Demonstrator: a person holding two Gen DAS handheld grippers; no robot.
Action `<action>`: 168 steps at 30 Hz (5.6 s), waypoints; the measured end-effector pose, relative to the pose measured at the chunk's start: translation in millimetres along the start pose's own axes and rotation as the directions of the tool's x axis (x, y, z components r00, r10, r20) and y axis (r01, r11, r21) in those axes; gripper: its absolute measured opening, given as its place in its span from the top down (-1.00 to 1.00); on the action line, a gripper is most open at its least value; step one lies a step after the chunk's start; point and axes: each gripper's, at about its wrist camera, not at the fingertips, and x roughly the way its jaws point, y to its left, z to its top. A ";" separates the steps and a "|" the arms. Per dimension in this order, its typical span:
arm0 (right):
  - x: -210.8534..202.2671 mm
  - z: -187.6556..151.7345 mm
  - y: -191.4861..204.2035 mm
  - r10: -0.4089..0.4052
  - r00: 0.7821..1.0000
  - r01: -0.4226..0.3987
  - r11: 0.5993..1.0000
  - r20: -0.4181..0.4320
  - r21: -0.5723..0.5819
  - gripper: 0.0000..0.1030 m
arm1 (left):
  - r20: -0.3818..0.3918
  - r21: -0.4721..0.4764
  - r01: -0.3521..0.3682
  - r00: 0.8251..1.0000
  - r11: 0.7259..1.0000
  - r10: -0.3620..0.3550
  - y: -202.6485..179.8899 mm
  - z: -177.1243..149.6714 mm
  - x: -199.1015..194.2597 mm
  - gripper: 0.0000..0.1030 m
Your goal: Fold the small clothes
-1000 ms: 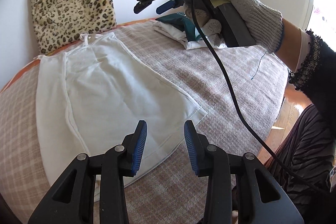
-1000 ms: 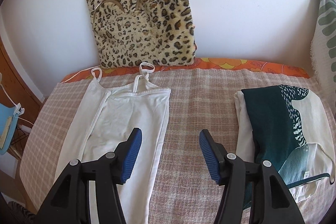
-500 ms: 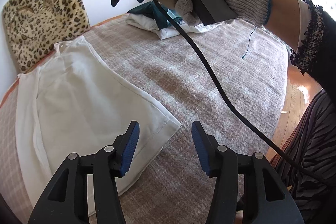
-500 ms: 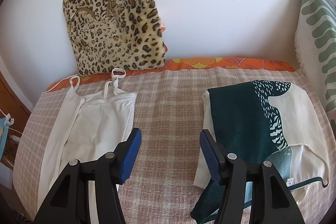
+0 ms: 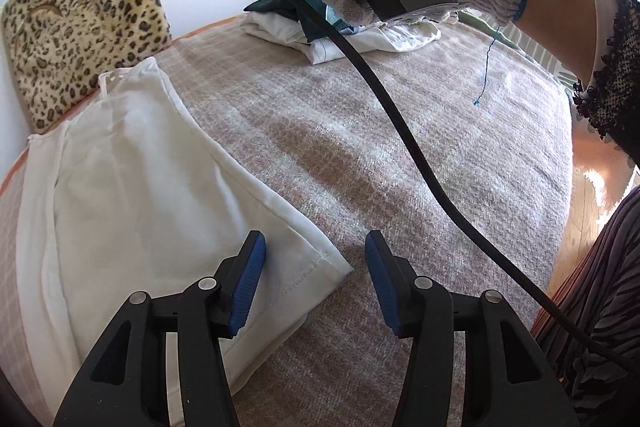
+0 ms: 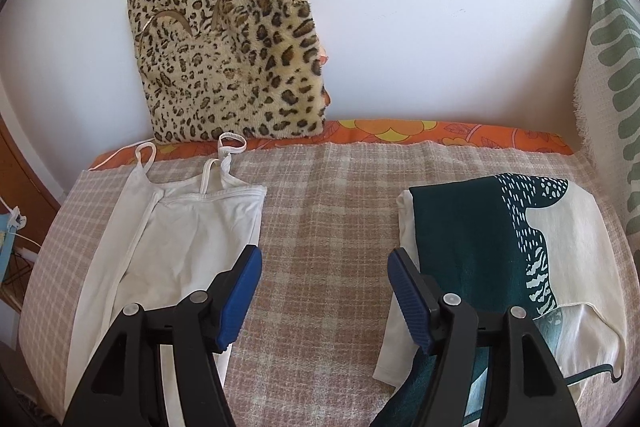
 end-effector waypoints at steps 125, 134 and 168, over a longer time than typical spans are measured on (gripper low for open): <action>171.1 43.9 321.4 0.265 0.933 -0.317 0.926 -0.244 -0.207 0.47 | -0.046 -0.577 -0.262 0.956 0.773 0.290 154.9 -127.9 -103.1 0.80; 82.4 19.3 303.6 0.248 0.944 -0.301 0.919 -0.218 -0.255 0.35 | -0.027 -0.555 -0.296 0.940 0.777 0.339 154.6 -123.5 -117.7 0.51; -31.4 -192.0 224.8 0.367 0.838 -0.381 0.923 -0.404 0.048 0.98 | -0.009 -0.613 -0.063 0.997 0.788 0.073 176.5 -116.3 -85.2 0.95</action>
